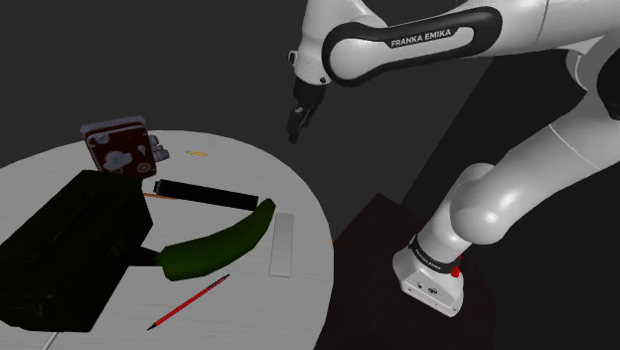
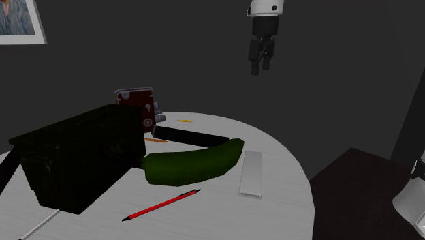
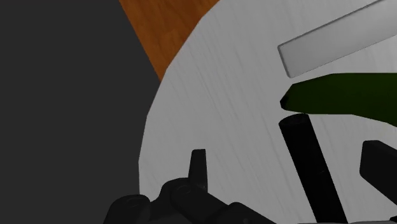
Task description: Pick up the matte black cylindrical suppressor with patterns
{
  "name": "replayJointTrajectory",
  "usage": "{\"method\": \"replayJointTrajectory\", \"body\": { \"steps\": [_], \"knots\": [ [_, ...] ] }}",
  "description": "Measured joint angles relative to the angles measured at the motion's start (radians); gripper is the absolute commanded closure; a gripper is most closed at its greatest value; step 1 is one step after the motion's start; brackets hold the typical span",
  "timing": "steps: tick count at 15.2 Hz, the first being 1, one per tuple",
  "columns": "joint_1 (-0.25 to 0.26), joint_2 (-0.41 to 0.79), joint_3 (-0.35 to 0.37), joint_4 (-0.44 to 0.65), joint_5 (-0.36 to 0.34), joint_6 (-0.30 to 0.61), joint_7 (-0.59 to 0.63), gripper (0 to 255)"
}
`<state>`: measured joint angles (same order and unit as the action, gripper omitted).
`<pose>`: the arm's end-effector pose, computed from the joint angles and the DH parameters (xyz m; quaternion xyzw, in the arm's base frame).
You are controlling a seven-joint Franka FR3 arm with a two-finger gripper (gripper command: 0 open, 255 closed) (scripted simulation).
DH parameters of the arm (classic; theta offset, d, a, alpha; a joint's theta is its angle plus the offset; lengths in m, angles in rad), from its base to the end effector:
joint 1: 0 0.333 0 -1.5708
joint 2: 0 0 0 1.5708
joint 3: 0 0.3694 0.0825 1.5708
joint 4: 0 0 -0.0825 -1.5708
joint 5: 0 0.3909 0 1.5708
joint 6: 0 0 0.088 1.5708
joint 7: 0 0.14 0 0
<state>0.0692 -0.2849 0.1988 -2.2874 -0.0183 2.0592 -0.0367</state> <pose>0.4442 0.1254 0.4847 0.9873 0.1525 0.0294 0.0329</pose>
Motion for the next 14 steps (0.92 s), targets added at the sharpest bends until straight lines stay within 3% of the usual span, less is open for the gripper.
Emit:
{"method": "replayJointTrajectory", "body": {
  "steps": [10,14],
  "knots": [
    [0.042,0.374,0.083,0.215,-0.151,0.114,0.123,0],
    [0.083,0.53,0.093,0.336,-0.227,0.123,0.177,0]
  ]
}}
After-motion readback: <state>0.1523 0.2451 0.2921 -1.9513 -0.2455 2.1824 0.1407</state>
